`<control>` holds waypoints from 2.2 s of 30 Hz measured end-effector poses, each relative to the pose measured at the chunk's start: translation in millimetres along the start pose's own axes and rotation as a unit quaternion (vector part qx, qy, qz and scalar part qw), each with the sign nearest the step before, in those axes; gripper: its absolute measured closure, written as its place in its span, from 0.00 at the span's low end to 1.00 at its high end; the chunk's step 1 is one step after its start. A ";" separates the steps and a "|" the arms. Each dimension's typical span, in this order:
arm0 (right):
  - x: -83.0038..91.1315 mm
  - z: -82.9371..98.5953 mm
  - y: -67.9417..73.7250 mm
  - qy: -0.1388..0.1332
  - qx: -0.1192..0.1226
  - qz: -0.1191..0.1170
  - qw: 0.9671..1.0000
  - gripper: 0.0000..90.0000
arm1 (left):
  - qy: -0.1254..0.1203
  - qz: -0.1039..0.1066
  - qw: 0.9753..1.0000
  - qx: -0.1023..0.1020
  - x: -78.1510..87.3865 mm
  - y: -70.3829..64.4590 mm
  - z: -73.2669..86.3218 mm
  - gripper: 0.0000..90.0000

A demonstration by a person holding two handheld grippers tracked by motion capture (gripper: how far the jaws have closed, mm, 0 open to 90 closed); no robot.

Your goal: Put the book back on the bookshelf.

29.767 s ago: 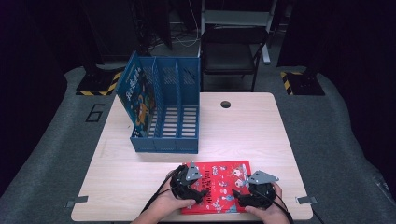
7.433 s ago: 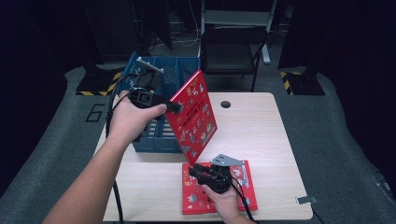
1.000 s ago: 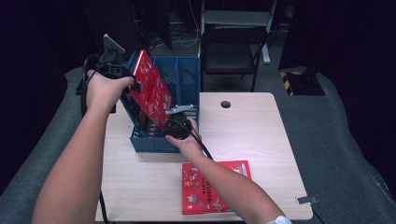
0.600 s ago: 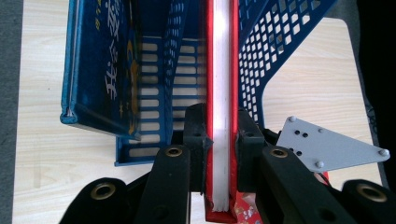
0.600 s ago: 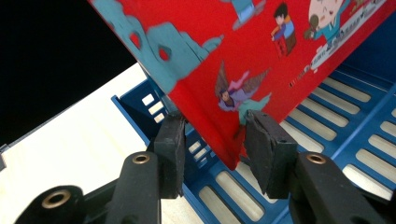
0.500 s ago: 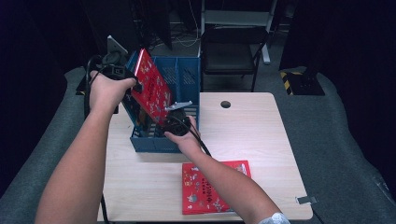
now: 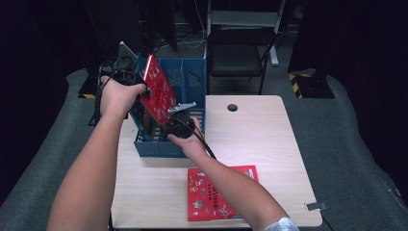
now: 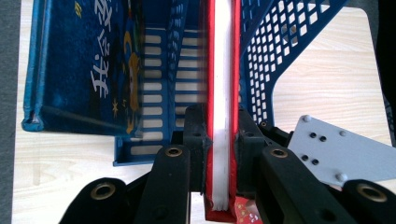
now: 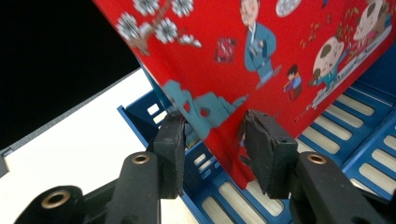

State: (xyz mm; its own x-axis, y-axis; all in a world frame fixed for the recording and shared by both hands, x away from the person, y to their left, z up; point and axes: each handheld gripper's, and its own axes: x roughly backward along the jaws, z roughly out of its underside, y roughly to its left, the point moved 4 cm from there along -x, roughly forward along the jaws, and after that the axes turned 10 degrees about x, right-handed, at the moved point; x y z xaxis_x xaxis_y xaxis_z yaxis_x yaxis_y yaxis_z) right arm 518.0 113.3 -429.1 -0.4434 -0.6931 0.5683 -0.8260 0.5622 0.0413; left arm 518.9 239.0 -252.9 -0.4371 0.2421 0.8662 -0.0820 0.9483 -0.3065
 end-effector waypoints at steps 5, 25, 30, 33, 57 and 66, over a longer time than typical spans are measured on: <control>-0.8 -1.0 0.6 0.002 -0.003 0.001 1.000 0.65 | -0.001 0.002 1.000 -0.001 -5.6 1.5 0.9 0.88; -4.3 -5.7 1.2 -0.001 -0.005 -0.007 1.000 0.65 | 0.008 -0.030 0.999 -0.012 -30.7 -4.0 2.0 0.88; -6.9 -4.4 -0.1 0.000 -0.010 -0.008 1.000 0.65 | 0.011 -0.033 0.999 -0.013 -35.6 -4.7 2.4 0.88; -7.7 -3.8 -1.4 0.002 -0.014 -0.008 1.000 0.65 | 0.008 -0.033 0.999 -0.010 -37.9 -5.0 1.9 0.88; -15.7 -5.8 -5.9 0.002 -0.011 -0.009 1.000 0.67 | 0.002 -0.056 0.998 -0.015 -58.5 -7.3 3.7 0.88; -16.2 -8.1 -10.5 -0.001 -0.016 -0.007 1.000 0.67 | -0.003 -0.057 0.998 -0.022 -65.3 -9.0 2.2 0.88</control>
State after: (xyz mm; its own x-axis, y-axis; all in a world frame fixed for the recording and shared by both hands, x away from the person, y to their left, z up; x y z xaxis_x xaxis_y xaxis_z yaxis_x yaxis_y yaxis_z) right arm 536.6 122.3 -432.1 -0.4331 -0.7017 0.5657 -0.8206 0.5666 0.0747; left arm 546.2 214.2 -307.6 -0.4316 0.1308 0.8925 -0.0928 0.9777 -0.1882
